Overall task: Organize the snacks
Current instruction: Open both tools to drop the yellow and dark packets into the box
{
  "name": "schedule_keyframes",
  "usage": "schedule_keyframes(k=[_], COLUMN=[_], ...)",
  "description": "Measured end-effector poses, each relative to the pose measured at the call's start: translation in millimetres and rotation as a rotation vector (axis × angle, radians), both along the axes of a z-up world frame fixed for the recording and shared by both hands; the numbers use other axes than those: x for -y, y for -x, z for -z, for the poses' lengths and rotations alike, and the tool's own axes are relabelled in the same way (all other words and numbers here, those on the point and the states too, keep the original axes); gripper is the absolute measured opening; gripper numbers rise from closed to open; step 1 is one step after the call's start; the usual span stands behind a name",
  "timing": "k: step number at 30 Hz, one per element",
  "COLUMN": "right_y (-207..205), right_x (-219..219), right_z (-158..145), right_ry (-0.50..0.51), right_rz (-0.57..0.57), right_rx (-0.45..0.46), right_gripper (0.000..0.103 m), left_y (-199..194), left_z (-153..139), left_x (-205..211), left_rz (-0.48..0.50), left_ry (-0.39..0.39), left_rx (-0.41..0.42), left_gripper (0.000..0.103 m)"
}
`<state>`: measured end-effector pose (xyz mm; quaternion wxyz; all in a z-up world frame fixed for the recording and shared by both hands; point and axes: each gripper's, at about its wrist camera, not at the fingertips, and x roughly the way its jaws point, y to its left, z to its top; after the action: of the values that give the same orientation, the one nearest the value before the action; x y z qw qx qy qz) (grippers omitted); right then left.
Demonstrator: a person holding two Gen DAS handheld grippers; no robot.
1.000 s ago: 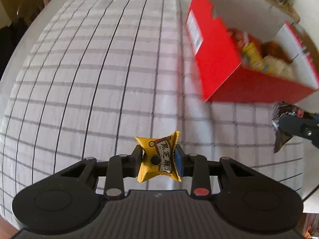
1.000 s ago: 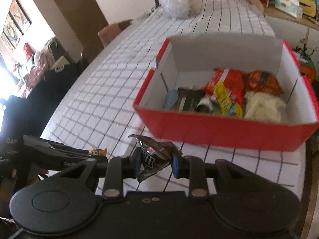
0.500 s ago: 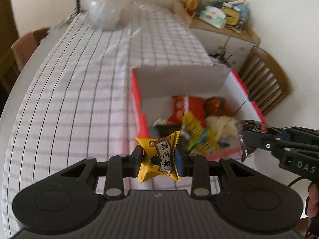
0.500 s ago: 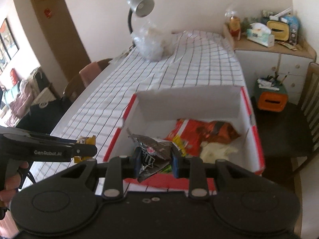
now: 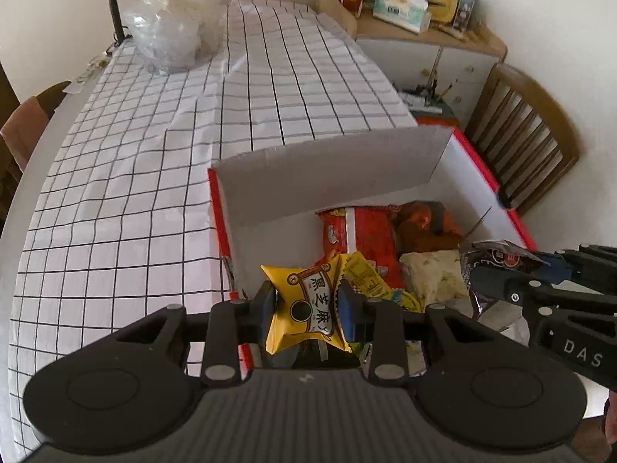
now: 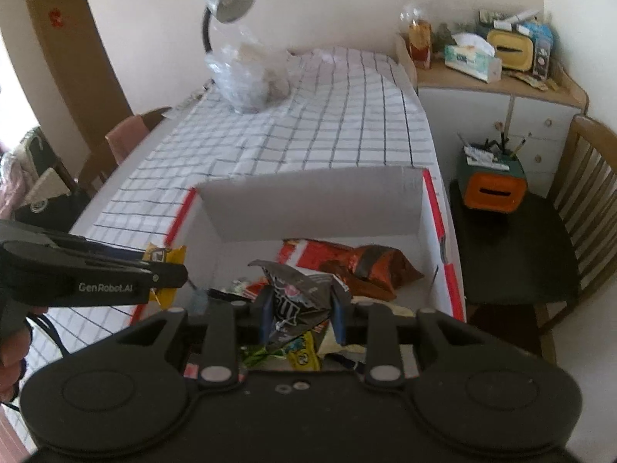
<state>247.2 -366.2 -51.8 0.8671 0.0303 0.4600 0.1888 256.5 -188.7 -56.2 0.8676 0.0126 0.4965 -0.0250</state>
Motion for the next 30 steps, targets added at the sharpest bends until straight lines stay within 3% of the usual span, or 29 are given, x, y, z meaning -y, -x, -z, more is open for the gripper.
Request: schedule_keyframes(k=[13,19,30], right_y=[-23.5,-21.5,-11.7], right_x=[-4.0,-5.1,2.5], right_z=[52.8,58.0,45.8], right_ry=[0.064,0.062,0.008], right_rz=[0.027,0.026,0.017], right_rx=[-0.108,-0.112,-0.088], right_gripper=[0.029,0.029,0.034], left_y=[-26.7,-28.3,-14.5], left_z=[48.8,54.7,39.5], left_x=[4.4,3.1,5.0], left_rz=[-0.007,-0.002,-0.009], left_ry=[-0.035,-0.029,-0.008], left_rx=[-0.123,-0.128,-0.074], left_gripper=[0.034,0.037,0.060])
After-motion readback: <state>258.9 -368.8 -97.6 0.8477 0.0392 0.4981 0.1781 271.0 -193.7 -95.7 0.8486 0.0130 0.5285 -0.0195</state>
